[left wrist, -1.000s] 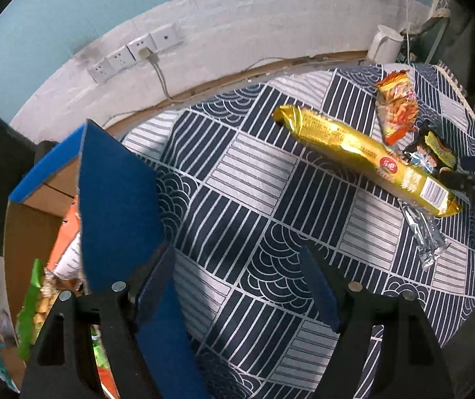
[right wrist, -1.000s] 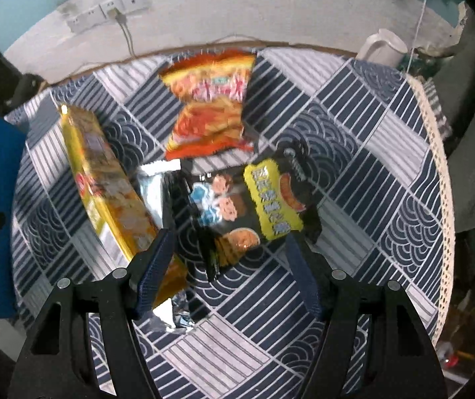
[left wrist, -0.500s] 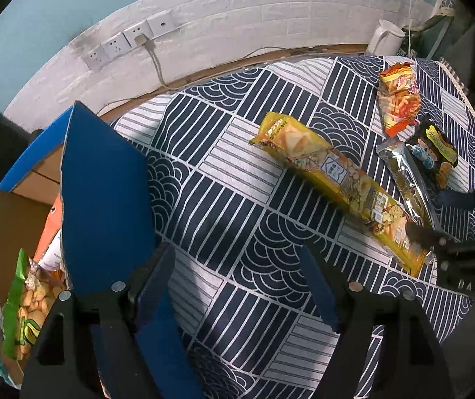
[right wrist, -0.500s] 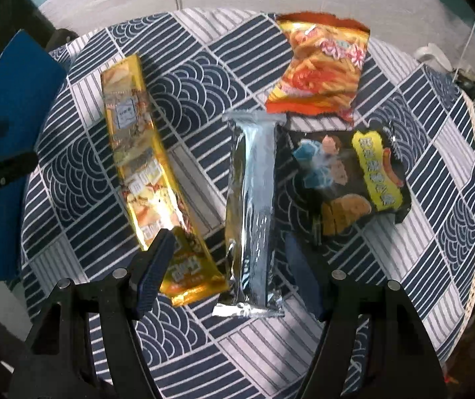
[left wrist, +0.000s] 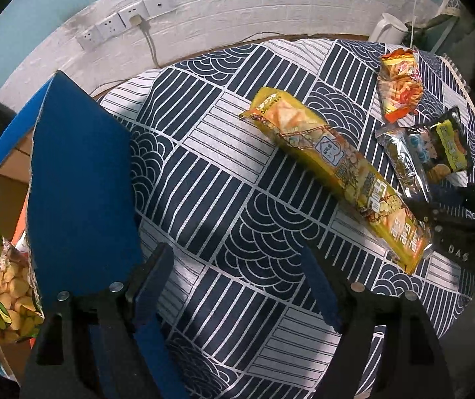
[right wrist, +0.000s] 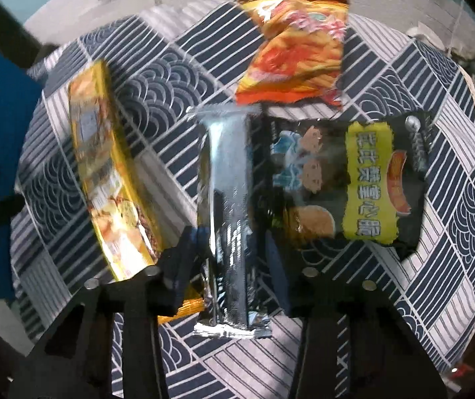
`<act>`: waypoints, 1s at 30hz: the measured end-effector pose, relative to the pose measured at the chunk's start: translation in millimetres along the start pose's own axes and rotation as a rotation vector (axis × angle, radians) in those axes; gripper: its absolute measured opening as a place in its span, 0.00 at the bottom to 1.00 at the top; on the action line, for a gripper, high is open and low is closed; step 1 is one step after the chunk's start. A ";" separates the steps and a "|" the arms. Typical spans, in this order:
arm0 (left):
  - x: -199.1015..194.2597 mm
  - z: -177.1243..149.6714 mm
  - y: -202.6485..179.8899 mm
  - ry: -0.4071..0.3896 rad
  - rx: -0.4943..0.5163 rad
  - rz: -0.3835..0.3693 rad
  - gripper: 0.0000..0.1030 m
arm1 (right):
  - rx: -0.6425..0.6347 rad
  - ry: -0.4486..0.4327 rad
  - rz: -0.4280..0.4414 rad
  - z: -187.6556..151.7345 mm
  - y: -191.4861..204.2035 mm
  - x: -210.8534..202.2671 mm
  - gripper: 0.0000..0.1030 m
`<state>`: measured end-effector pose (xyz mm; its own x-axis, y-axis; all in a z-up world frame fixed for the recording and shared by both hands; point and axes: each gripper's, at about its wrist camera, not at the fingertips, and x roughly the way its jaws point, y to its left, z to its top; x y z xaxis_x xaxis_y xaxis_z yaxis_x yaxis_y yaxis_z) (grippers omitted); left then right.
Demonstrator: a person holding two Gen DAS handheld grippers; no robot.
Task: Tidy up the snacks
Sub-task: 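Grasp the silver foil bar with the right tool while the left tool grasps the gold wafer bar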
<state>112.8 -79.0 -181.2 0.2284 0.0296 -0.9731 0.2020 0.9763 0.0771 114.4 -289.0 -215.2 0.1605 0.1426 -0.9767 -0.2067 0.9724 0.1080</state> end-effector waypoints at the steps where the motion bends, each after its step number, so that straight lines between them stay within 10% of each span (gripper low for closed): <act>1: -0.2 -0.4 0.4 0.000 -0.001 0.001 0.78 | -0.016 0.002 -0.011 -1.4 4.5 1.1 0.33; 16: -7.7 -5.2 3.3 -0.004 -0.024 -0.018 0.78 | -0.125 0.019 0.113 -34.9 75.3 -0.8 0.26; 30: 6.5 24.1 -21.0 -0.006 -0.183 -0.128 0.84 | -0.024 -0.065 0.030 -44.9 -27.8 -34.4 0.26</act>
<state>133.0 -104.5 -183.9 0.2179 -0.0980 -0.9710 0.0541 0.9946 -0.0882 71.3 -329.2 -192.9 0.2164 0.1837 -0.9589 -0.2353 0.9630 0.1314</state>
